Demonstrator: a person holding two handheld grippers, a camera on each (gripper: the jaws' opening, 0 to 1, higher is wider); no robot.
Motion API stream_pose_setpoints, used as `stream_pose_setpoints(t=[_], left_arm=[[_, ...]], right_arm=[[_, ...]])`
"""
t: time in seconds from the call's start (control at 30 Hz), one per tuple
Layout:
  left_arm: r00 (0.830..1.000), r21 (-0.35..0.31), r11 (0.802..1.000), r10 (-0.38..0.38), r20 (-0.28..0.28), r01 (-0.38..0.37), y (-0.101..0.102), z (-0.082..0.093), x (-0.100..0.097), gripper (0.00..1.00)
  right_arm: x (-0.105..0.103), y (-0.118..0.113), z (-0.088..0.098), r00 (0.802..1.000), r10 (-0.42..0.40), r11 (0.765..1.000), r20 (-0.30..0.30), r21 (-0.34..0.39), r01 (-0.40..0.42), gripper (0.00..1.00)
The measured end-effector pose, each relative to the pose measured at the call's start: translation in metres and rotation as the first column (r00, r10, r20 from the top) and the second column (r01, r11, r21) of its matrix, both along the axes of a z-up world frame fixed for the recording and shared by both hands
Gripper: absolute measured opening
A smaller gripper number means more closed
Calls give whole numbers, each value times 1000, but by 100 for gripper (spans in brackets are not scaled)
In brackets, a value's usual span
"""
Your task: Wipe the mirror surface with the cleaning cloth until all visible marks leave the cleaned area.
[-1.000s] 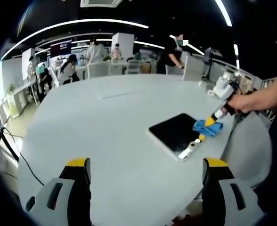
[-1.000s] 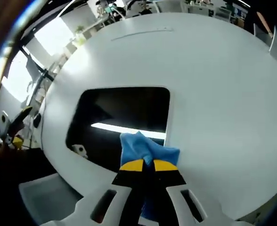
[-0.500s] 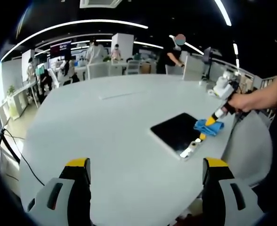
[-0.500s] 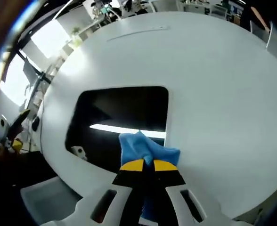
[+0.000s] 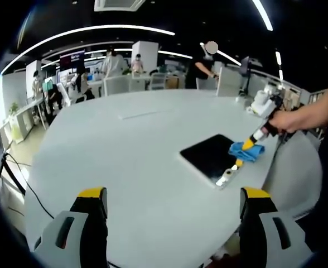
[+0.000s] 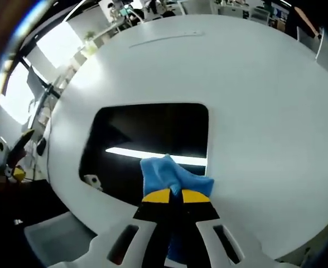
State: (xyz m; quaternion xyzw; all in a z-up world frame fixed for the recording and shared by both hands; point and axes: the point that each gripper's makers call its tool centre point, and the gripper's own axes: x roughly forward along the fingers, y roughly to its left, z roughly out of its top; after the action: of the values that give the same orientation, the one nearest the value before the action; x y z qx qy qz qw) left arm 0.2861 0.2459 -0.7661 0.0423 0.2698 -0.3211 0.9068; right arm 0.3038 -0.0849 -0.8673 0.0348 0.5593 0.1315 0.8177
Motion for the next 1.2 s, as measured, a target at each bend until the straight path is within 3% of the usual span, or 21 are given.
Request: stream_pose_setpoints(t=[0.4, 1.2], left_arm=[[1000, 20, 1000, -4, -5, 4, 7, -2, -1, 100], [1000, 8, 1000, -9, -21, 10, 12, -6, -1, 100]], right_arm=[[2, 24, 1, 999, 31, 999, 25, 3, -32, 0], [7, 71, 0, 998, 52, 998, 21, 46, -53, 0]])
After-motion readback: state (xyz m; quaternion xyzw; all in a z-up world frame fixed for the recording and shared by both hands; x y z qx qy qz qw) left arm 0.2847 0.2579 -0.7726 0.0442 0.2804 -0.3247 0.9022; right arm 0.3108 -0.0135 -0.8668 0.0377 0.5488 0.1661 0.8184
